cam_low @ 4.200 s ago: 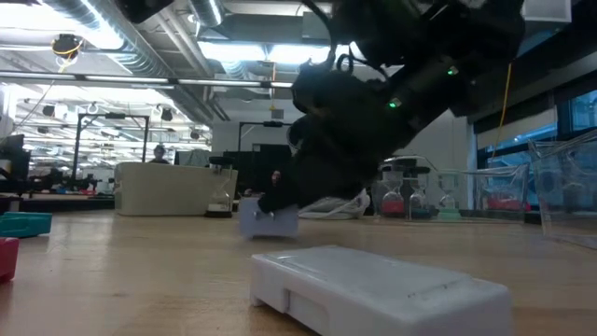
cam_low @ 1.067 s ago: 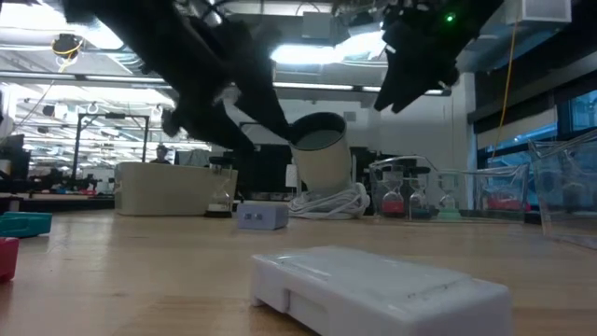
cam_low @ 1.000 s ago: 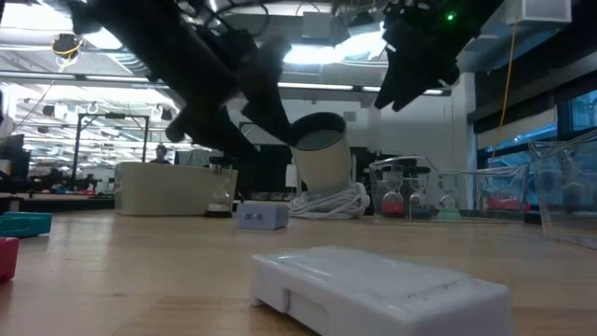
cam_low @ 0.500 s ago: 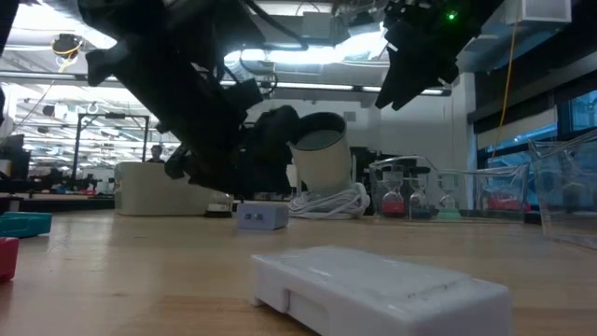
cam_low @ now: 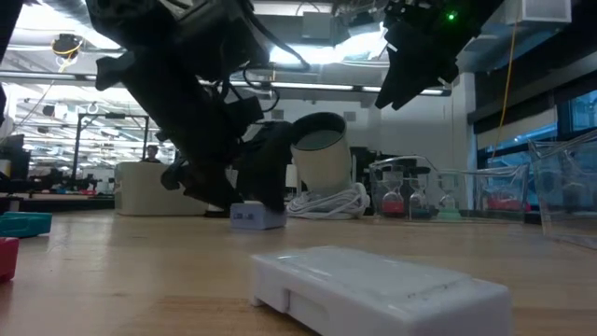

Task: Pick & Place Office items
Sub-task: Put the light blue charger adapter into the gray bin

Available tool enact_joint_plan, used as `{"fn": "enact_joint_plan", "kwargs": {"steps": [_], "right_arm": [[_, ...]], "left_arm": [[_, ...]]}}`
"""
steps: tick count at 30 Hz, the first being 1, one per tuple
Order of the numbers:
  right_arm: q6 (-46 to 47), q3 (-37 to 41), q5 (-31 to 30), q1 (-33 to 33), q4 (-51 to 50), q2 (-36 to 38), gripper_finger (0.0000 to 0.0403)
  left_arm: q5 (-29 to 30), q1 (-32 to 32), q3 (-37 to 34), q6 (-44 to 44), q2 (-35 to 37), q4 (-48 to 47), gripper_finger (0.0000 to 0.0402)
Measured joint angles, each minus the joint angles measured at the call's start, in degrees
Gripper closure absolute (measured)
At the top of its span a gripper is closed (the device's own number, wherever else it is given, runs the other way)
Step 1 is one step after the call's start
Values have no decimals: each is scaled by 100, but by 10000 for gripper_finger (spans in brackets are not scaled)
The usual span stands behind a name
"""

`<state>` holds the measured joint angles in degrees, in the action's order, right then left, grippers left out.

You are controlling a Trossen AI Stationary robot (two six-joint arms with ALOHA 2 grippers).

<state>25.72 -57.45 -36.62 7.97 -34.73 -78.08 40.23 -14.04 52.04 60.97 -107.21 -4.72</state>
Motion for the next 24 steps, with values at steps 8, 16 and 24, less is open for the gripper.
{"fn": "enact_joint_plan", "kwargs": {"steps": [8, 16, 24], "right_arm": [[3, 0, -2, 0, 2, 0, 60], [20, 0, 0, 0, 1, 0, 60], [39, 0, 165, 0, 1, 2, 60]], "left_arm": [[-204, 87, 21, -43, -182, 50, 103], [-206, 68, 19, -26, -50, -71, 158], [-465, 68, 122, -483, 446, -216, 191]]}}
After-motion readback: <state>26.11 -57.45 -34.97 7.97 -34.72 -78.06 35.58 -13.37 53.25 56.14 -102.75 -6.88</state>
